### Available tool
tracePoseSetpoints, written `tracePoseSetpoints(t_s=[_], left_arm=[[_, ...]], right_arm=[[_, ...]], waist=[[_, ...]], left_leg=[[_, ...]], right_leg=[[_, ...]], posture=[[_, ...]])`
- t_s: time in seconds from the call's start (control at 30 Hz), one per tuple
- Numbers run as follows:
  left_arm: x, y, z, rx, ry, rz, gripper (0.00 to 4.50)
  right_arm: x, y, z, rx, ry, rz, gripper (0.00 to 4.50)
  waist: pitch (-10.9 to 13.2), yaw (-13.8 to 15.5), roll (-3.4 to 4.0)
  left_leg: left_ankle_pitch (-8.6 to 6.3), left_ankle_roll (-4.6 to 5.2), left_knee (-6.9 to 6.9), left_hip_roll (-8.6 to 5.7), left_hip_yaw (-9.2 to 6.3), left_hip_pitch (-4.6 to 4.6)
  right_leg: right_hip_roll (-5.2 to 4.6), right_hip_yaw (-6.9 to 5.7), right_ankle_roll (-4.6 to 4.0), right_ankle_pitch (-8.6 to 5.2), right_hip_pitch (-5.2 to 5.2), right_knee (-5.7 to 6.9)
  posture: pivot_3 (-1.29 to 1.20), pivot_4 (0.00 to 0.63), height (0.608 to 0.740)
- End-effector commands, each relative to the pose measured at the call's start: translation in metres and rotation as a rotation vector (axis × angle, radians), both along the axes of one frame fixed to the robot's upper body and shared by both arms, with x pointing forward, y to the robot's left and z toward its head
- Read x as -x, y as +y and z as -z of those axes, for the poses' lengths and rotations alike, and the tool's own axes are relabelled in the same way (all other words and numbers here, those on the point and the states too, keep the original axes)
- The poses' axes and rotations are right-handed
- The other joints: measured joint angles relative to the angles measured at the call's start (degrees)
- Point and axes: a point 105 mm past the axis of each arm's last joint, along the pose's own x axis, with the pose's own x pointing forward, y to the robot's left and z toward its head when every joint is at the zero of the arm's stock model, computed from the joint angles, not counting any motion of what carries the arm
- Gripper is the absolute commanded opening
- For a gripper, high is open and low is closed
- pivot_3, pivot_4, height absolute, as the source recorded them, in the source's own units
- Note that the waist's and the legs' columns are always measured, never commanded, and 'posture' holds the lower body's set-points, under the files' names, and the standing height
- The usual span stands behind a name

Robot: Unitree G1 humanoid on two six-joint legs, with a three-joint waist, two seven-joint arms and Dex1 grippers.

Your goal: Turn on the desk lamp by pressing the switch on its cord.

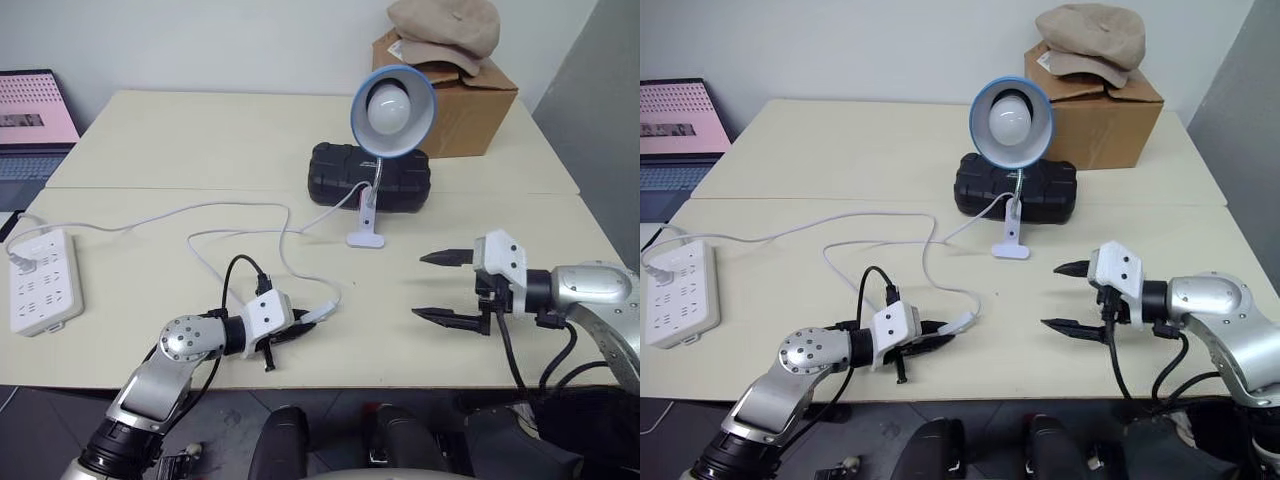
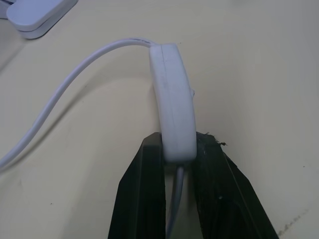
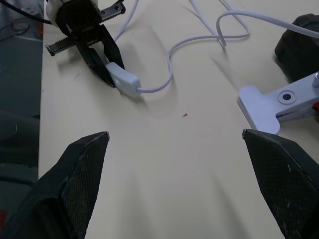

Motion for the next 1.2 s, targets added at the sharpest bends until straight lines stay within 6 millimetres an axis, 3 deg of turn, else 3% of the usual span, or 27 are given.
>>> tracePoseSetpoints(t_s=[0.03, 0.13, 0.43, 0.93, 1.03, 1.07, 1.2], left_arm=[[-0.006, 0.003, -0.026, 0.042, -0.028, 0.016, 0.40], [-0.009, 0.006, -0.036, 0.045, -0.021, 0.020, 0.40], [-0.011, 0.005, -0.043, 0.050, -0.023, 0.012, 0.40], [-0.012, 0.001, -0.043, 0.038, -0.039, 0.021, 0.40], [-0.011, 0.001, -0.043, 0.037, -0.040, 0.022, 0.40], [-0.011, 0.001, -0.043, 0.037, -0.040, 0.022, 0.40], [-0.011, 0.001, -0.043, 0.036, -0.042, 0.022, 0.40]], right_arm=[[0.005, 0.030, -0.011, -0.003, -0.014, -0.111, 4.50], [0.001, 0.056, -0.008, 0.014, 0.009, -0.186, 4.50], [-0.008, 0.108, 0.006, 0.084, 0.012, -0.326, 4.50], [-0.023, 0.128, 0.021, 0.144, -0.031, -0.352, 4.50], [-0.025, 0.129, 0.023, 0.151, -0.036, -0.348, 4.05], [-0.026, 0.129, 0.024, 0.153, -0.038, -0.347, 3.67], [-0.028, 0.129, 0.026, 0.160, -0.047, -0.345, 2.87]], waist=[[0.00, -0.07, 0.00], [0.00, -0.09, 0.00], [0.00, -0.08, 0.00], [0.00, -0.07, 0.00], [0.00, -0.06, 0.00], [0.00, -0.07, 0.00], [0.00, -0.07, 0.00]], left_leg=[[0.00, 0.00, 0.00, 0.00, 0.00, 0.00], [0.00, 0.00, 0.01, 0.02, -0.02, -0.01], [0.00, 0.00, 0.02, 0.01, 0.03, -0.06], [0.01, 0.01, 0.05, 0.03, 0.03, -0.04], [0.01, 0.01, 0.06, 0.02, 0.04, -0.05], [0.01, 0.01, 0.06, 0.02, 0.04, -0.05], [0.01, 0.01, 0.06, 0.02, 0.04, -0.04]], right_leg=[[0.01, -0.01, 0.00, 0.00, 0.00, 0.01], [0.03, -0.01, 0.00, 0.00, -0.02, 0.02], [0.02, 0.01, 0.00, 0.00, -0.03, 0.02], [0.03, -0.01, 0.00, 0.01, -0.03, 0.05], [0.02, 0.00, 0.00, 0.01, -0.03, 0.05], [0.02, 0.00, 0.00, 0.01, -0.03, 0.05], [0.03, 0.00, 0.00, 0.01, -0.03, 0.07]], posture=[[0.00, 0.150, 0.740], [0.00, 0.150, 0.740], [0.00, 0.150, 0.740], [0.00, 0.150, 0.740], [0.00, 0.150, 0.740], [0.00, 0.150, 0.740], [0.00, 0.150, 0.740]])
